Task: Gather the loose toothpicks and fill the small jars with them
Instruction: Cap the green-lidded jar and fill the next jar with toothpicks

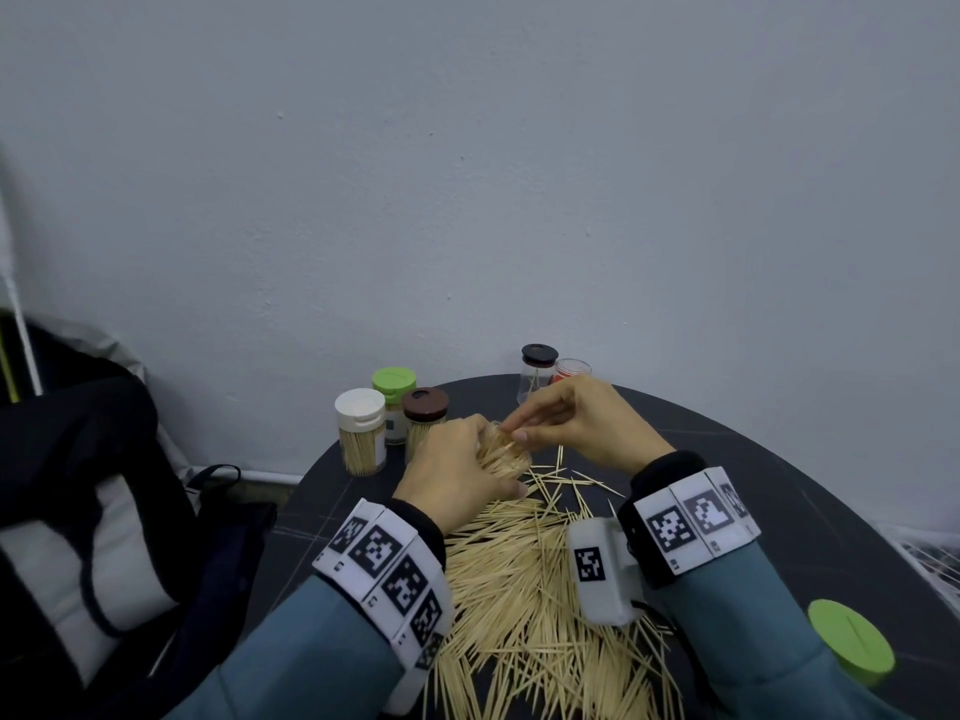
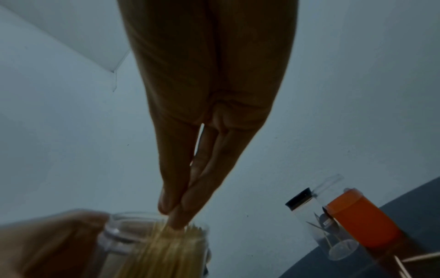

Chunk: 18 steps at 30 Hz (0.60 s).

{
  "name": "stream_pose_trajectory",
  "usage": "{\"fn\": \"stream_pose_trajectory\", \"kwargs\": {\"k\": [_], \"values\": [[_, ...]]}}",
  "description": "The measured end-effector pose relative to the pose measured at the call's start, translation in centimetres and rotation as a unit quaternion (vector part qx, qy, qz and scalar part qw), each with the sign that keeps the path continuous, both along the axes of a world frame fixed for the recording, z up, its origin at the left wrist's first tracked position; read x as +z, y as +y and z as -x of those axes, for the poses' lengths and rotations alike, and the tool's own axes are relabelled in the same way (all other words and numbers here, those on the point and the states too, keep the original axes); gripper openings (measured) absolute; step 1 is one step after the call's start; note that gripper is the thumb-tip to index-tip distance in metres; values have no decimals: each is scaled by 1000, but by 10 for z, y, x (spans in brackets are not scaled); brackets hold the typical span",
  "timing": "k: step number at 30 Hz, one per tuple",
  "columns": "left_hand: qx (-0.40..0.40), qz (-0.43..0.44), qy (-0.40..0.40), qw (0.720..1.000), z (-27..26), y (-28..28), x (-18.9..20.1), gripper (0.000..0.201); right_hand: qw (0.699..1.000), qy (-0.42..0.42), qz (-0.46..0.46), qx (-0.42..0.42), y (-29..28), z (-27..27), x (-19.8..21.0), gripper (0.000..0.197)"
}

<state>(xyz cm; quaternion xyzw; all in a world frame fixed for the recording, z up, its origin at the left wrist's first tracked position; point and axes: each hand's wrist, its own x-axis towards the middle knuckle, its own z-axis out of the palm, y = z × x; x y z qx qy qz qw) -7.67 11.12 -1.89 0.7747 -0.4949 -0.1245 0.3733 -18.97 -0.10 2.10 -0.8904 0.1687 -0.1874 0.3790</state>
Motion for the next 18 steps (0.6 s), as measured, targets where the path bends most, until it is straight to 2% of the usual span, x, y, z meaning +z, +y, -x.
{"fn": "stream_pose_trajectory", "kwargs": {"k": [7, 12, 15, 17, 18], "values": [[-5, 2, 4, 1000, 1, 1, -1, 45, 1000, -1, 12, -18, 0, -4, -4, 11], [-4, 7, 18, 1000, 0, -1, 0, 45, 998, -59, -24, -21, 0, 0, 0, 8], [-3, 12, 25, 1000, -1, 0, 2, 45, 993, -98, -46, -56, -8, 4, 0, 9], [-4, 13, 26, 1000, -4, 0, 6, 47, 991, -74, -29, -104, -18, 5, -5, 11], [-3, 16, 27, 999, -6, 1, 7, 49, 993, -27, -14, -116, -25, 5, -8, 13]]}}
